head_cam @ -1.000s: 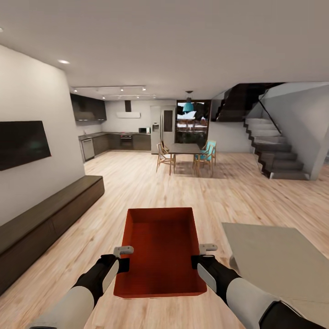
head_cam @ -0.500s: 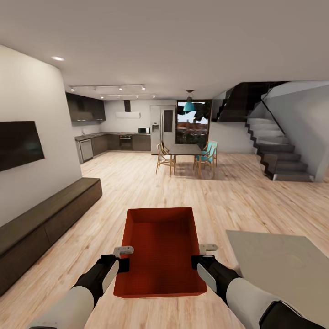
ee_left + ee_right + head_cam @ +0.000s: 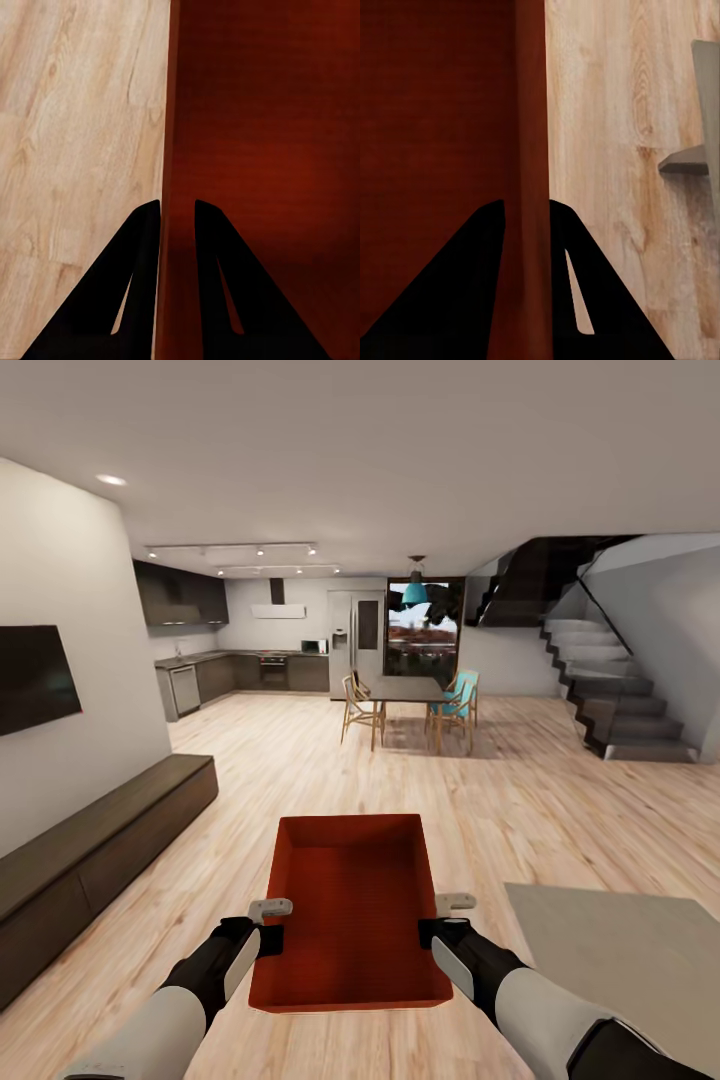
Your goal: Move the two storage containers from the living room to the garage. In the garage, place one container on the floor and stack the other container on top of it (either order is fine).
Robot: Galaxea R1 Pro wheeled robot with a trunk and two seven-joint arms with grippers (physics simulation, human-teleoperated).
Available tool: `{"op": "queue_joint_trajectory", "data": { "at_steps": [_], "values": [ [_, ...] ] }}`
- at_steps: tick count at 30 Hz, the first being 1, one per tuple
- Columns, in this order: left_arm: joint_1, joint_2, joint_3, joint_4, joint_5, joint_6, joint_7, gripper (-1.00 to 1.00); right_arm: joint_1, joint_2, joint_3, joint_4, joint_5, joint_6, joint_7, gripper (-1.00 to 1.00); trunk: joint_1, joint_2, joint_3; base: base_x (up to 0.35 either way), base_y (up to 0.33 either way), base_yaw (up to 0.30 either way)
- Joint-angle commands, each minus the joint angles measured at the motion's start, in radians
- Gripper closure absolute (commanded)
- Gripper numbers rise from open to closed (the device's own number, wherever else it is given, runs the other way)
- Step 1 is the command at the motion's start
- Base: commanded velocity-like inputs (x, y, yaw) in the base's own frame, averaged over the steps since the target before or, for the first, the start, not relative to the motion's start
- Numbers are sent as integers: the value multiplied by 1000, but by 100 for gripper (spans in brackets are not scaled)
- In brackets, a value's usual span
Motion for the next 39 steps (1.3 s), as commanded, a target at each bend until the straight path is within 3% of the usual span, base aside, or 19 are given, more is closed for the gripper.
{"op": "queue_joint_trajectory", "data": {
  "at_steps": [1,39],
  "values": [
    [1,23,-3,24,-18,8,25,100,-1,-1,-3,-6,7,3,-6,100,1,-1,0,323,0,0],
    [1,23,-3,24,-17,6,25,100,-1,-1,-3,-6,7,3,-6,100,1,-1,0,323,0,0]
  ]
}}
